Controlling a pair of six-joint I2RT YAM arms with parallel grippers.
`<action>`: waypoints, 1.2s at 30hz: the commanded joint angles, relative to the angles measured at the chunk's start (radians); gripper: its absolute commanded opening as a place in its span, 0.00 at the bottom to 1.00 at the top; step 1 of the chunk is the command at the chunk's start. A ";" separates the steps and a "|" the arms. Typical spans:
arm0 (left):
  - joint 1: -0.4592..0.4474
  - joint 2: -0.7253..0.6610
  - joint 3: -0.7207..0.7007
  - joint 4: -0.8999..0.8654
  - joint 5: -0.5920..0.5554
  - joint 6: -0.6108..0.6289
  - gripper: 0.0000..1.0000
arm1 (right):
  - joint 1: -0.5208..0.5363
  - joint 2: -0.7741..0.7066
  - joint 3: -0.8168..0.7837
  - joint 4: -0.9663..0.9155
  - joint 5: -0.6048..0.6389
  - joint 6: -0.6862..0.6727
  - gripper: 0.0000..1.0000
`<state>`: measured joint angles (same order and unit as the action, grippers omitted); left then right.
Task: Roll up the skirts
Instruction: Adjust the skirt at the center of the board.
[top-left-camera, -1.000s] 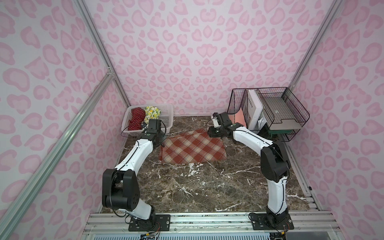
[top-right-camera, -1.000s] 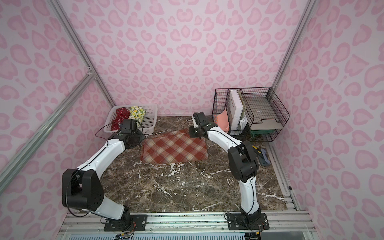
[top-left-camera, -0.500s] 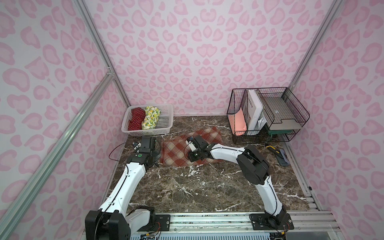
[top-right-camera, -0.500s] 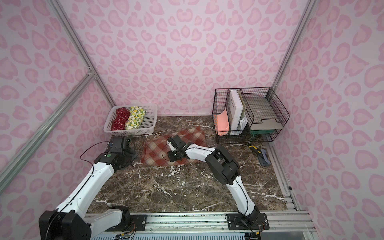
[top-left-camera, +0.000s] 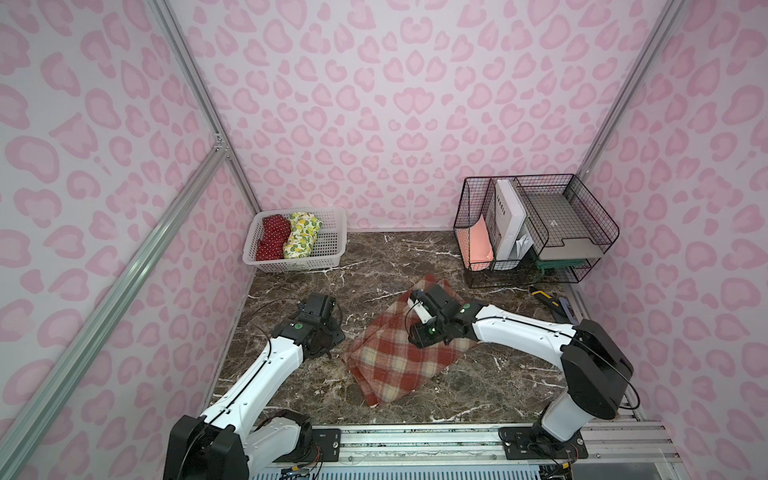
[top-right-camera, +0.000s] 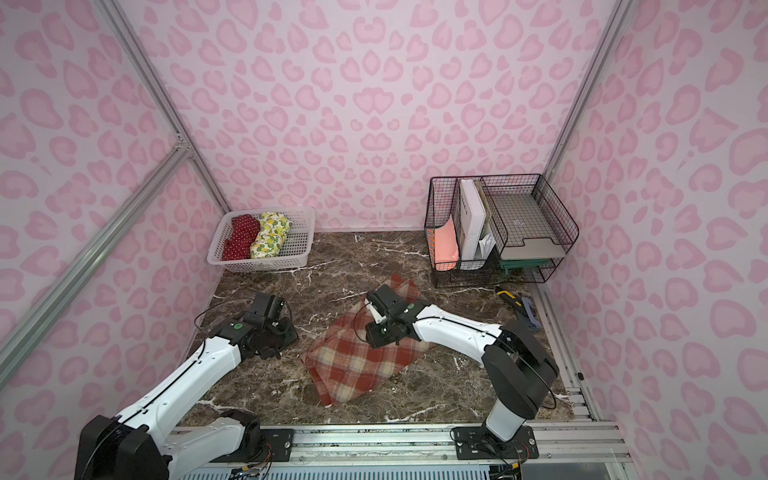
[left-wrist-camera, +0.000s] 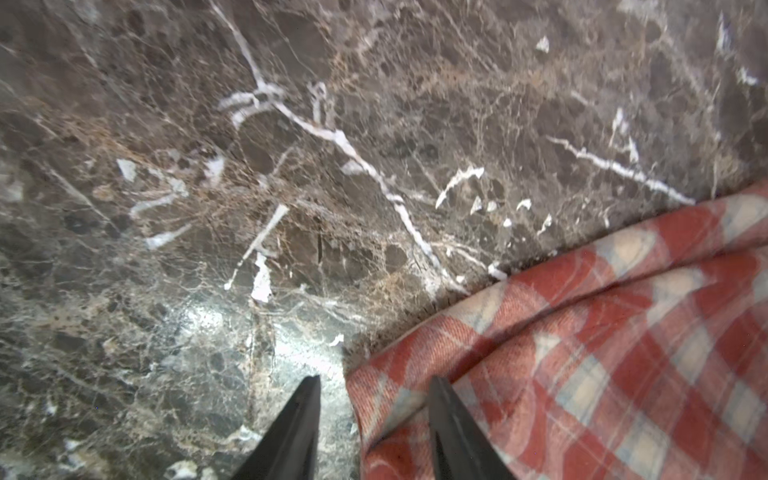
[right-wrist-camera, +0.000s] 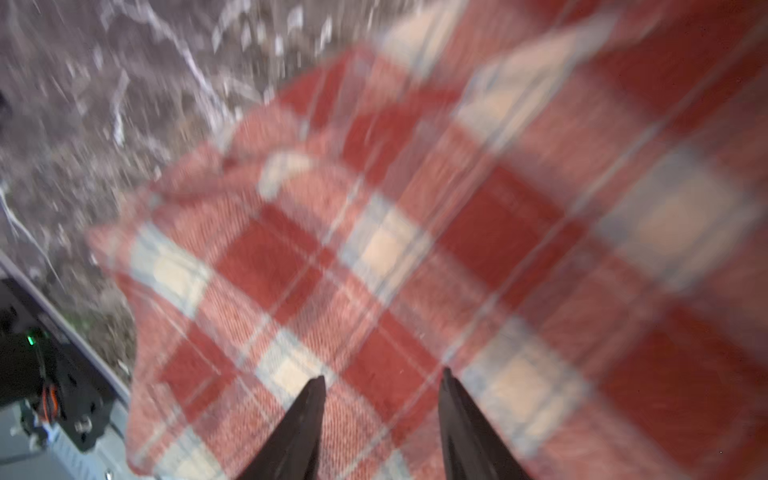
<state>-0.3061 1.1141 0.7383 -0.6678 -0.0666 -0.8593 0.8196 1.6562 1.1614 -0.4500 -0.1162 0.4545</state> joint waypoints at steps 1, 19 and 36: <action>-0.039 0.010 0.016 -0.033 0.031 0.055 0.47 | -0.098 0.049 0.111 -0.128 0.166 -0.091 0.52; -0.171 0.233 0.108 -0.158 0.016 0.146 0.42 | -0.293 0.522 0.572 -0.171 0.316 -0.081 0.59; -0.173 0.246 0.077 -0.055 0.070 0.147 0.26 | -0.293 0.482 0.494 -0.108 0.265 -0.086 0.06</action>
<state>-0.4801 1.3701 0.8223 -0.7624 -0.0502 -0.7258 0.5228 2.1525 1.6634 -0.5831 0.1551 0.3702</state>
